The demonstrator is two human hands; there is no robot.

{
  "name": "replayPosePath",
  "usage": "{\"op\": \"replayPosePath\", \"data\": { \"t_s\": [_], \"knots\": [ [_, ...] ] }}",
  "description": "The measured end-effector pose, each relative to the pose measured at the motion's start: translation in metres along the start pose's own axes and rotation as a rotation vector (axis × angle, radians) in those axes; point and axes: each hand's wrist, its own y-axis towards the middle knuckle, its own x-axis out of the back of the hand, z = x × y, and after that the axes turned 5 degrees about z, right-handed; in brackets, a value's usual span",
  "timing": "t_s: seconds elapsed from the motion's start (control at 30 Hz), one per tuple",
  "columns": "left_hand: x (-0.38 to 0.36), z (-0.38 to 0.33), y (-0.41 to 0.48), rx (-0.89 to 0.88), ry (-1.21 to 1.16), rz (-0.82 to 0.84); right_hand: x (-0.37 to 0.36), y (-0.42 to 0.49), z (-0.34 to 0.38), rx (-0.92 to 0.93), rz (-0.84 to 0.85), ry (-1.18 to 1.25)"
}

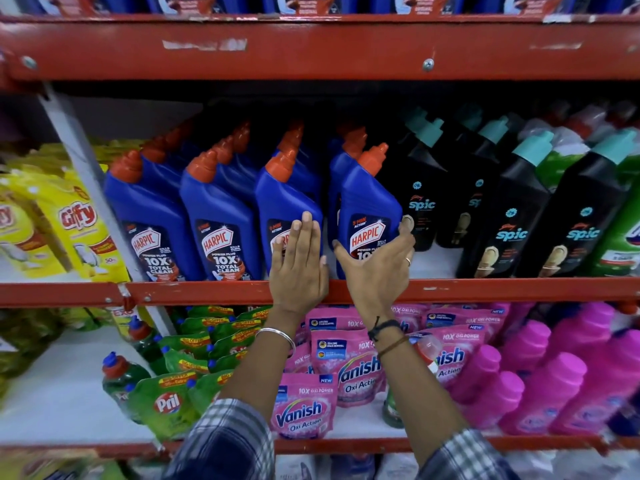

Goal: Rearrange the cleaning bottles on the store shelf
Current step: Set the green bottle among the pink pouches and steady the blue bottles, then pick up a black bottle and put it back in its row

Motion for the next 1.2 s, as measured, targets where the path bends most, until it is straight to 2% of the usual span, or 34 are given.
{"op": "replayPosePath", "data": {
  "t_s": [0.37, 0.53, 0.67, 0.8, 0.9, 0.97, 1.03, 1.1, 1.2],
  "knots": [
    [-0.001, 0.0, 0.0, -0.002, 0.012, -0.015, 0.0, -0.013, 0.0, 0.005, 0.04, -0.013],
    [-0.001, -0.003, 0.0, 0.008, 0.019, -0.008, 0.035, -0.004, -0.01, 0.044, 0.022, 0.134],
    [-0.001, -0.004, -0.001, 0.032, 0.031, -0.007, 0.079, 0.035, -0.034, 0.12, -0.186, 0.358],
    [-0.002, -0.002, -0.001, 0.035, 0.045, -0.01, 0.119, 0.085, -0.074, 0.142, -0.453, 0.188],
    [-0.002, -0.003, 0.0, 0.04, 0.058, -0.02, 0.145, 0.114, -0.104, 0.047, -0.525, 0.107],
    [-0.002, -0.004, 0.0, 0.039, 0.056, -0.03, 0.159, 0.126, -0.12, -0.021, -0.492, 0.1],
    [-0.003, -0.004, -0.001, 0.043, 0.063, -0.035, 0.167, 0.133, -0.131, -0.066, -0.389, 0.064],
    [-0.003, -0.003, -0.001, 0.044, 0.067, -0.038, 0.17, 0.137, -0.137, -0.094, -0.276, -0.026],
    [-0.004, -0.003, -0.002, 0.044, 0.082, -0.032, 0.168, 0.141, -0.141, -0.143, -0.204, -0.156]
  ]
}}
